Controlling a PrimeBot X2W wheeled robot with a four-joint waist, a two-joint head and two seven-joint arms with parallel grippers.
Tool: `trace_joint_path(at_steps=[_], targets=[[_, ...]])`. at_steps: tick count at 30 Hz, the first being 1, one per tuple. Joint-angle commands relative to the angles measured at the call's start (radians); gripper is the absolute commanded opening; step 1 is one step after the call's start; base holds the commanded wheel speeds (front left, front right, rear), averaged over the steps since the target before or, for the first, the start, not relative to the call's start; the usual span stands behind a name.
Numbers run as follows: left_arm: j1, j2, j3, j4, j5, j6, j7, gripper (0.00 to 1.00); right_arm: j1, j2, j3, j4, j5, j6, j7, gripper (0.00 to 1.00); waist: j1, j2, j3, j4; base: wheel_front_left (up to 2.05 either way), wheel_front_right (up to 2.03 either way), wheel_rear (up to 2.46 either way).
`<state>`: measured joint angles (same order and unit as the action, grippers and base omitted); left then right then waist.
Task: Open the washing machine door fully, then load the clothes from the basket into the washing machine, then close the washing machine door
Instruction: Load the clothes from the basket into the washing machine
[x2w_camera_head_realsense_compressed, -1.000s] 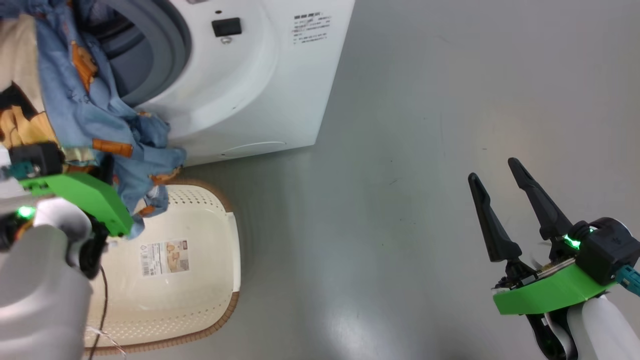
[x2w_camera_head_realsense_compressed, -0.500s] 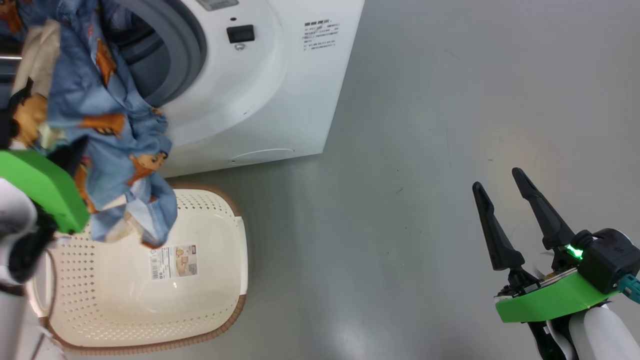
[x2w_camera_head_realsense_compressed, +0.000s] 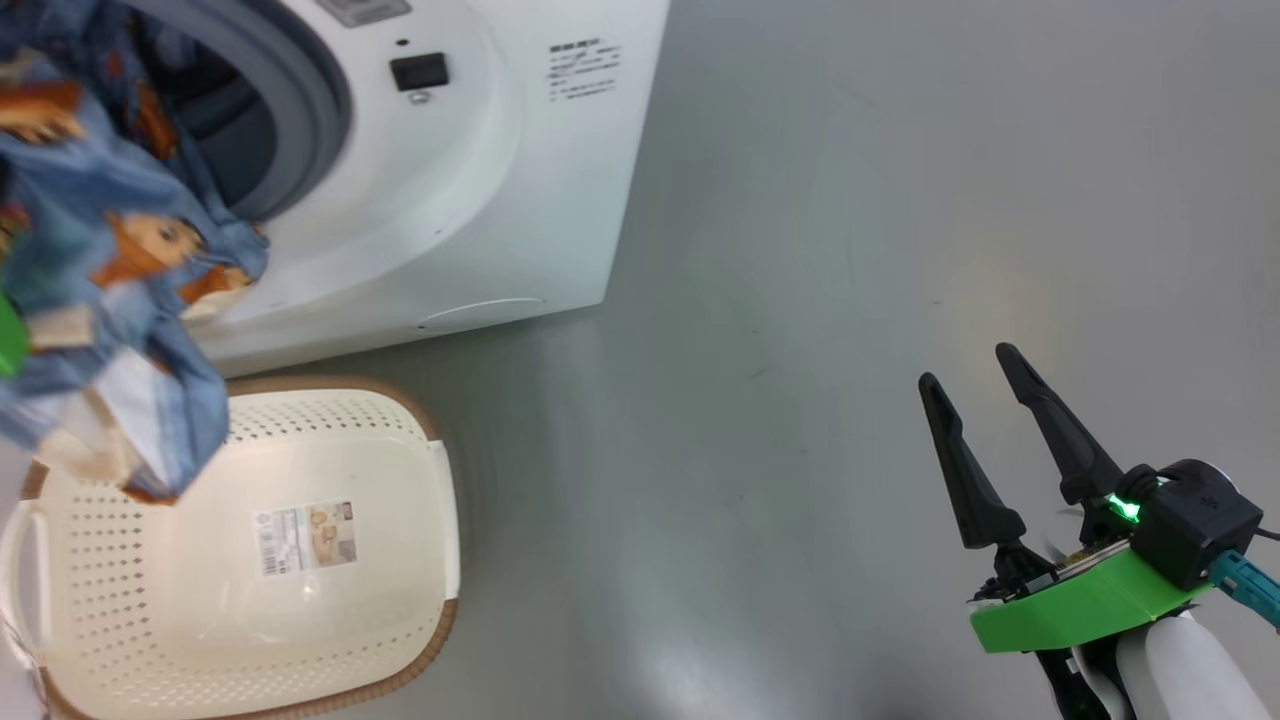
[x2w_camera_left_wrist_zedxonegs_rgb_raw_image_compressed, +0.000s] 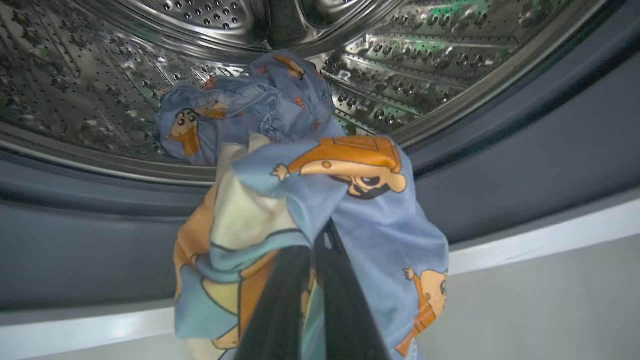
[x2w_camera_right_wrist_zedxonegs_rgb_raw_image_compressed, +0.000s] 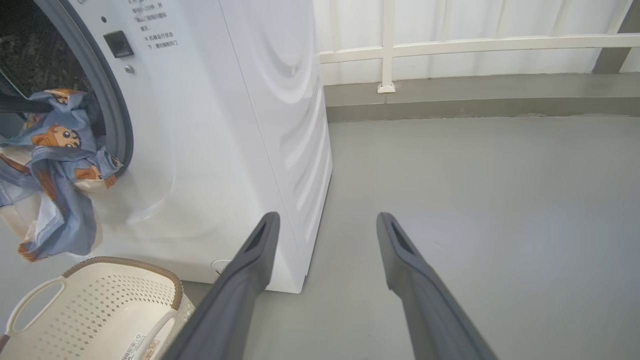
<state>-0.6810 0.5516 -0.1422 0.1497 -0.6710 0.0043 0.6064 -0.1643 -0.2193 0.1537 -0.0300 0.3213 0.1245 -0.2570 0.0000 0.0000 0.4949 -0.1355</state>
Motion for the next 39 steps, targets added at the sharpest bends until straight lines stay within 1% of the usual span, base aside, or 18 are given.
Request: trace_joint_path(at_steps=[1,5,13,20,28,32,35,36,39], targets=[[-0.055,0.055,0.052,-0.002,0.0,-0.002,-0.02,0.0,0.006,-0.001,0.025,-0.017,0.018,0.006,-0.005,1.0,0.0,0.0,0.01,-0.015,0.0,0.0,0.0],[-0.138,0.062,0.05,0.077,0.04,-0.004,-0.082,0.0,-0.005,0.003,0.035,-0.018,0.02,0.006,-0.005,1.0,0.0,0.0,0.028,-0.038,0.0,0.0,0.0],[-0.304,0.052,0.036,0.197,0.133,0.033,-0.218,0.0,-0.026,0.013,0.04,-0.015,0.029,0.006,-0.005,1.0,0.0,0.0,0.068,-0.079,0.0,0.0,0.0],[-0.466,0.065,0.026,0.294,0.22,0.058,-0.38,0.0,-0.053,0.023,0.057,-0.015,0.037,0.006,-0.005,1.0,0.0,0.0,0.107,-0.11,0.0,0.0,0.0],[-0.624,0.1,0.007,0.387,0.3,0.046,-0.577,0.0,-0.08,0.035,0.074,-0.013,0.049,0.006,-0.005,1.0,0.0,0.0,0.155,-0.144,0.0,0.0,0.0],[-0.675,0.095,-0.004,0.428,0.319,0.044,-0.65,0.0,-0.088,0.039,0.077,-0.013,0.05,0.006,-0.005,1.0,0.0,0.0,0.17,-0.148,0.0,0.0,0.0],[-0.684,0.087,-0.016,0.482,0.322,0.041,-0.652,0.0,-0.094,0.039,0.077,-0.011,0.051,0.006,-0.005,1.0,0.0,0.0,0.18,-0.147,0.0,0.0,0.0],[-0.68,0.076,-0.021,0.523,0.311,0.035,-0.632,0.0,-0.097,0.04,0.078,-0.01,0.051,0.006,-0.005,1.0,0.0,0.0,0.184,-0.145,0.0,0.0,0.0],[-0.671,0.061,-0.024,0.576,0.291,0.024,-0.605,0.0,-0.103,0.039,0.081,-0.01,0.053,0.006,-0.005,1.0,0.0,0.0,0.191,-0.143,0.0,0.0,0.0]])
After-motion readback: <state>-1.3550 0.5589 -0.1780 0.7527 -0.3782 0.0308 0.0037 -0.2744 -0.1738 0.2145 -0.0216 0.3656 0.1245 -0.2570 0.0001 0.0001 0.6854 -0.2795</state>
